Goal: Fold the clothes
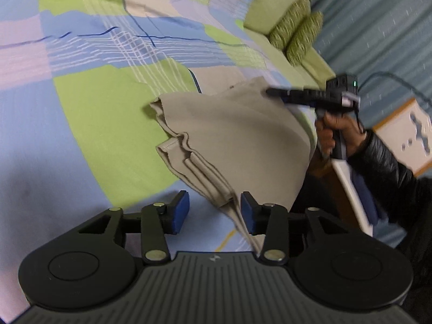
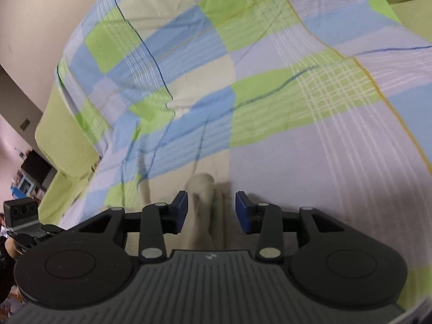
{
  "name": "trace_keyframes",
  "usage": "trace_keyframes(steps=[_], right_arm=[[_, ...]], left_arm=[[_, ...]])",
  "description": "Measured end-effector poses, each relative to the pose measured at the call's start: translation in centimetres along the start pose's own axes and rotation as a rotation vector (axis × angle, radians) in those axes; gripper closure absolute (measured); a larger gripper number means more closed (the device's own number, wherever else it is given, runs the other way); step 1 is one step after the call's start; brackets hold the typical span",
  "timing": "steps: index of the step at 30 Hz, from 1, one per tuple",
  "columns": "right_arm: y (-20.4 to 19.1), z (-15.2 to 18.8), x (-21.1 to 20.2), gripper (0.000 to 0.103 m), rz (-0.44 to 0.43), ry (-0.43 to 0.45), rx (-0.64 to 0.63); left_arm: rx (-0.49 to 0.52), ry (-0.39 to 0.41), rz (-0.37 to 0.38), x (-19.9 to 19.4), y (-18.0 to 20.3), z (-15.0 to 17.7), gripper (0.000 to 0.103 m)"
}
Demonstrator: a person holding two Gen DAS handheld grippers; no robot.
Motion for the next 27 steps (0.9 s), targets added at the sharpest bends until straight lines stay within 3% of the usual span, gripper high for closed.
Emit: trace_keyframes(steps=[3,6,12,14,15,16,18,21,22,27], right_arm=[[0.1,0.5,0.5,0.068,-0.032,-0.02,-0.006],[0.0,0.7,0.5,0.067,-0.028,-0.007,-0.007],[-2.3,1.7,-1.9,0.065,0.145,0.101,-0.126],[-4.9,2.8,-3.2,0.065,0.201,0.149,-0.233],[-6.2,3.3,-3.7,0.065,0.204,0.162,-0.28],[-8.2,4.2,-4.1,0.065,0.164,0.164,-0.345],[-11.1,5.6,-4.2,0.066,0.109,0.135,-0.444],[-15.2,7.9,-2.8,0.066,0.072,0.059,-0.592],[-17.2,9.0,-1.6,0.066,0.094,0.017,-0.71],[-21.2,11.8,1.6,0.066,0.134,-0.122,-1.002]], left_arm=[[0.004,0.066,-0.062,-0.3,-0.3,-1.4,0.047],[0.002,0.083,-0.087,0.2,-1.4,-3.5,0.047],[-0.053,0.106,0.03,1.6,-3.5,-6.4,0.047],[-0.058,0.108,0.055,1.8,-3.5,-6.7,0.05],[-0.055,0.106,0.062,1.8,-3.5,-6.8,0.056],[-0.046,0.099,0.068,2.0,-3.2,-6.8,0.072],[-0.024,0.098,0.063,1.9,-2.7,-6.6,0.092],[-0.007,0.104,0.072,1.6,-2.0,-6.2,0.098],[-0.004,0.107,0.074,1.4,-1.8,-6.0,0.098],[-0.041,0.146,0.079,0.3,-2.4,-5.1,0.095]])
Point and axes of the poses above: each gripper's, at about its wrist camera, not at the fingertips, and x roughly the way its jaws point, y to its right, z to its underside, the point moved 5 cm from there along x, roughly the way its jaws point, and after that the axes turned 12 degrees about -y, right-handed, at the moved point
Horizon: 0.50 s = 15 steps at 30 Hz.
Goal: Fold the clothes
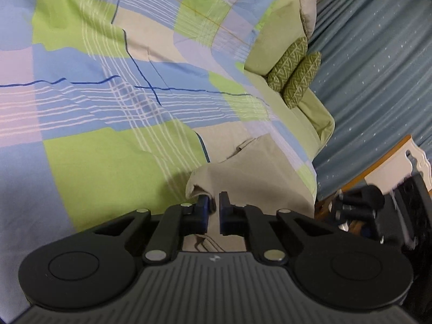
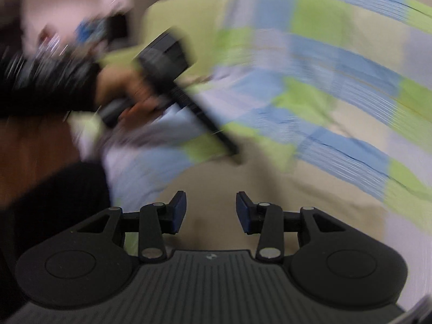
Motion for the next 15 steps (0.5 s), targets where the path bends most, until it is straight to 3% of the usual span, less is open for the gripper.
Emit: trace_keyframes(steps=[3,5,8,11,15], right_arm=[[-2.8,-0.5,1.4,0.066,0.065,-0.093,-0.235],[-3.2,-0.4,1.7,0.063,0.075,-0.127,-0.277],[-3.2,-0.2,1.9,0.06,0.09,-0.149,-0.264],[-2.4,0.3,1.2,0.059,0.087,-0.139,-0.182],[-2.2,0.8,0.7,0.057,0.093,-0.124,-0.116]], left_arm=[[-0.027,0.02,0.009,-0.9,-0.2,0.8,0.076],[-0.021,0.022,0.039,-1.7,0.8,2.4,0.076],[0.003,0.0,0.083,-2.1,3.0,5.6,0.074],[0.021,-0.015,0.068,-1.0,4.4,8.7,0.071],[0.005,0.04,0.054,0.0,4.6,10.3,0.071]])
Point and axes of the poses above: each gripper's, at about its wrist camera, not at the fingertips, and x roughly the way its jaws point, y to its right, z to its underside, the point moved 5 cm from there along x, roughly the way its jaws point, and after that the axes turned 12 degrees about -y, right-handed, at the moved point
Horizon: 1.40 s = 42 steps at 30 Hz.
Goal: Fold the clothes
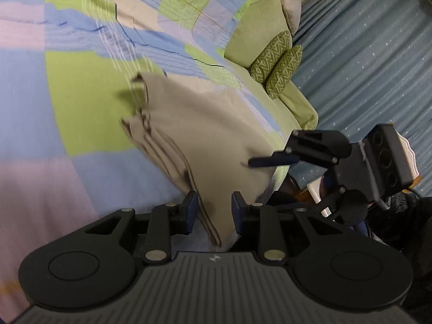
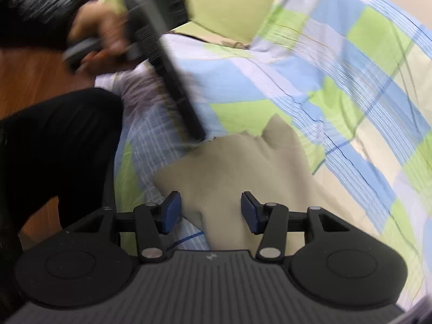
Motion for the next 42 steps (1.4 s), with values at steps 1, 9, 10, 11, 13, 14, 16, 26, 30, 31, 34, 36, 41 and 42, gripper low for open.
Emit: trace_keyframes(steps=[1,9,10,11,13,14,16,26,30,31,34,36,41,42], right_arm=[[-0.1,0.1,-0.1,0.057,0.003,0.0,0.005],[-0.2,0.9,-1.2,0.055,0.013,0.002,0.066],[-0.1,0.9,-1.2,0.054,0.011,0.002,0.075],[-0.1,1.0,-1.1,0.054,0.01,0.002,0.085],[0.0,1.1,-1.1,0.052,0.009,0.003,0.1],[0.0,1.2,-1.1,0.052,0.01,0.002,0.105],[0.1,1.3,-1.1,0.05,0.015,0.001,0.118],[0.2,2.1,-1.3,0.044,0.017,-0.004,0.166],[0.2,2.7,-1.6,0.042,0.019,0.003,0.205],[0.3,2.8,-1.7,0.041,0.021,0.004,0.212],[0.4,3.3,-2.0,0.04,0.03,0.006,0.234],[0.4,3.7,-2.3,0.04,0.035,0.006,0.246],[0.9,4.8,-2.3,0.036,0.019,0.012,0.313],[0.9,4.7,-2.3,0.035,0.023,0.012,0.309]], left_arm=[[-0.009,0.034,-0.005,0.1,0.0,0.3,0.071],[-0.036,0.117,-0.039,0.0,-0.8,-0.3,0.071],[-0.043,0.117,-0.026,0.1,-0.8,-0.4,0.07],[-0.051,0.117,-0.009,0.2,-0.8,-0.4,0.068],[-0.073,0.112,0.036,0.2,-0.8,-0.5,0.066],[-0.082,0.105,0.067,0.2,-0.7,-0.5,0.066],[-0.086,0.082,0.121,0.5,-0.4,-0.5,0.066],[-0.156,0.089,0.142,1.6,-1.3,-0.7,0.071],[-0.125,0.073,0.159,2.1,-0.5,-0.5,0.103],[-0.11,0.079,0.159,2.0,-0.2,-0.3,0.103],[-0.048,0.089,0.171,1.6,1.6,0.9,0.103],[-0.008,0.086,0.164,1.3,2.9,1.9,0.103],[-0.092,0.091,0.122,1.8,1.5,2.9,0.103],[-0.097,0.087,0.119,1.8,1.4,3.0,0.103]])
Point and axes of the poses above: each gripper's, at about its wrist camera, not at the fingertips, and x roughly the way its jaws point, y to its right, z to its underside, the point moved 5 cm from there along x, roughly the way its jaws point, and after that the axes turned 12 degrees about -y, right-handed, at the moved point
